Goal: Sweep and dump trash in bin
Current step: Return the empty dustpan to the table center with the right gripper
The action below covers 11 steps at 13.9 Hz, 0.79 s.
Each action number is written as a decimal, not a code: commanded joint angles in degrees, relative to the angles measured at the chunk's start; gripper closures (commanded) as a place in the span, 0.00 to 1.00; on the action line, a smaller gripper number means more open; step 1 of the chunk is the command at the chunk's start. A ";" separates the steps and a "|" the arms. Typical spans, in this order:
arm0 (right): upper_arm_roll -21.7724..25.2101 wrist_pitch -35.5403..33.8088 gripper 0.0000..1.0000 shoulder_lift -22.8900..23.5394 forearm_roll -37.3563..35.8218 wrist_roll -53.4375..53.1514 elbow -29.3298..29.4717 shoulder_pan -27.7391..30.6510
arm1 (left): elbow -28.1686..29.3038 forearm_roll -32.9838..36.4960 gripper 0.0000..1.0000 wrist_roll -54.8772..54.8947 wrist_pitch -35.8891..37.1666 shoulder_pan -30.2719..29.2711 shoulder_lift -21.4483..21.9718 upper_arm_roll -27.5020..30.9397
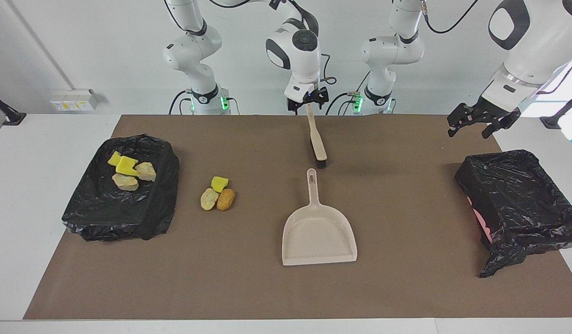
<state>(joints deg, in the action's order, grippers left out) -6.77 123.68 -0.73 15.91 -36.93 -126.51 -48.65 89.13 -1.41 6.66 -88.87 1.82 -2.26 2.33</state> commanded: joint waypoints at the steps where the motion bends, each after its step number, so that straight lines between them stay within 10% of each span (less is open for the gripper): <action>1: 0.26 5.85 0.00 -0.59 1.49 -1.56 -5.23 -2.06 | -0.10 0.97 0.00 0.63 0.36 -0.15 0.15 -0.04; 11: 0.26 13.34 0.11 3.89 1.40 0.28 -4.98 -2.15 | 0.94 0.10 0.00 0.11 -0.68 0.64 0.59 -0.31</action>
<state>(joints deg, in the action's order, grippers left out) -6.49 136.56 3.08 15.99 -38.28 -131.49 -50.89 89.16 -1.44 6.68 -88.89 1.88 -2.26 2.07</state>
